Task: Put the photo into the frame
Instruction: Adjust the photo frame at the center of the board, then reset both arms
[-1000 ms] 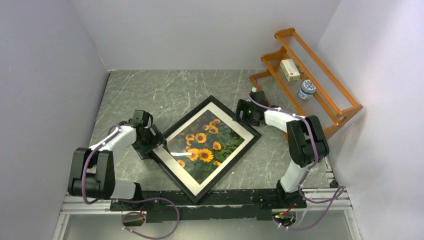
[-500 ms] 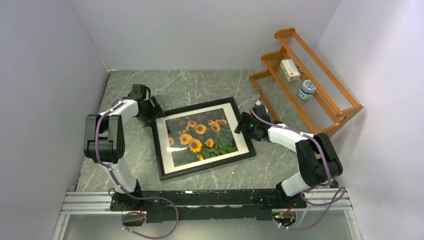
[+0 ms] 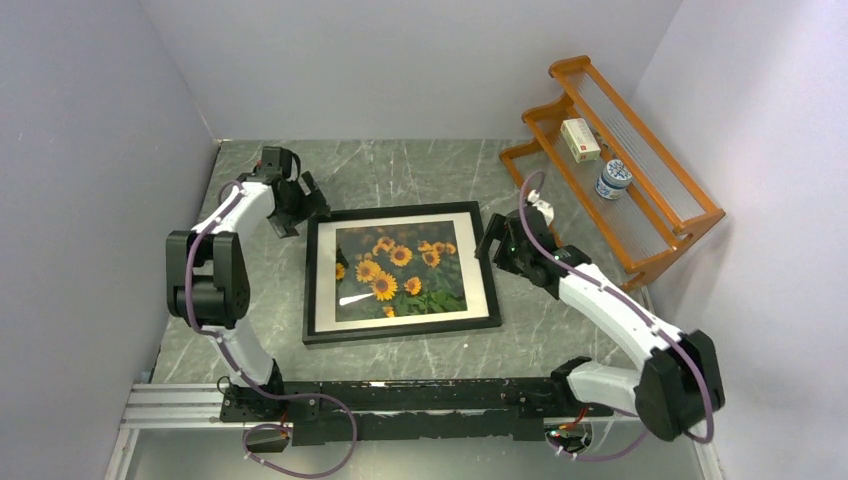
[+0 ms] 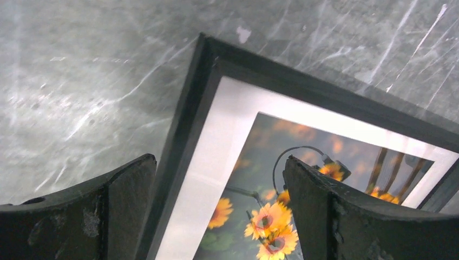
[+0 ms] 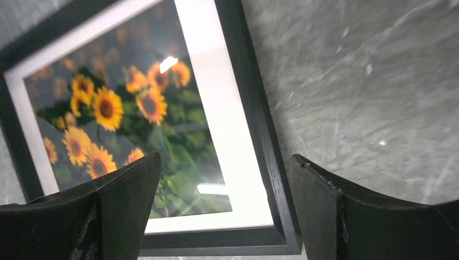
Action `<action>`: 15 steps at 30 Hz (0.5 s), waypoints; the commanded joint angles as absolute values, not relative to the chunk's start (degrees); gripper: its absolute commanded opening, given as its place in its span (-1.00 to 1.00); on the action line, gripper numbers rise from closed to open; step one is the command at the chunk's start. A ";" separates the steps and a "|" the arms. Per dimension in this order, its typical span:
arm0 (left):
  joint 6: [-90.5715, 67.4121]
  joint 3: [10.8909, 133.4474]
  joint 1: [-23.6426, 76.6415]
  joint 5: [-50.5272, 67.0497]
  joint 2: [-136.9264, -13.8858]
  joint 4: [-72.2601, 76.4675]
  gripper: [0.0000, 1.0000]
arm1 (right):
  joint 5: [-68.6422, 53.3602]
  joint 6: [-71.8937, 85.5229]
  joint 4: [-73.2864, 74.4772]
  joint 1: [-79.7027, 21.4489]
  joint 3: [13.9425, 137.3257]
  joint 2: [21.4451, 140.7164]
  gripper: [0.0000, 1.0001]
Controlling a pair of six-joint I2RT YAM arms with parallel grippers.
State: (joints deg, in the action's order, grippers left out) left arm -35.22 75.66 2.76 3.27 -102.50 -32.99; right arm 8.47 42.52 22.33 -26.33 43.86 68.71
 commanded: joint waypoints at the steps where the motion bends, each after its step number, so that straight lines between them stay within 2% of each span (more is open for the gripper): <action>1: -33.73 77.73 1.98 0.09 -93.28 -40.76 0.88 | 18.15 38.28 28.40 -26.19 48.12 61.88 0.83; 10: -26.10 71.01 2.04 3.97 -62.34 -46.35 0.88 | 30.75 33.93 38.36 -26.20 52.19 42.79 0.92; 15: -23.05 72.38 2.00 2.34 -48.65 -56.31 0.88 | 36.87 32.99 42.54 -26.19 55.69 35.51 0.94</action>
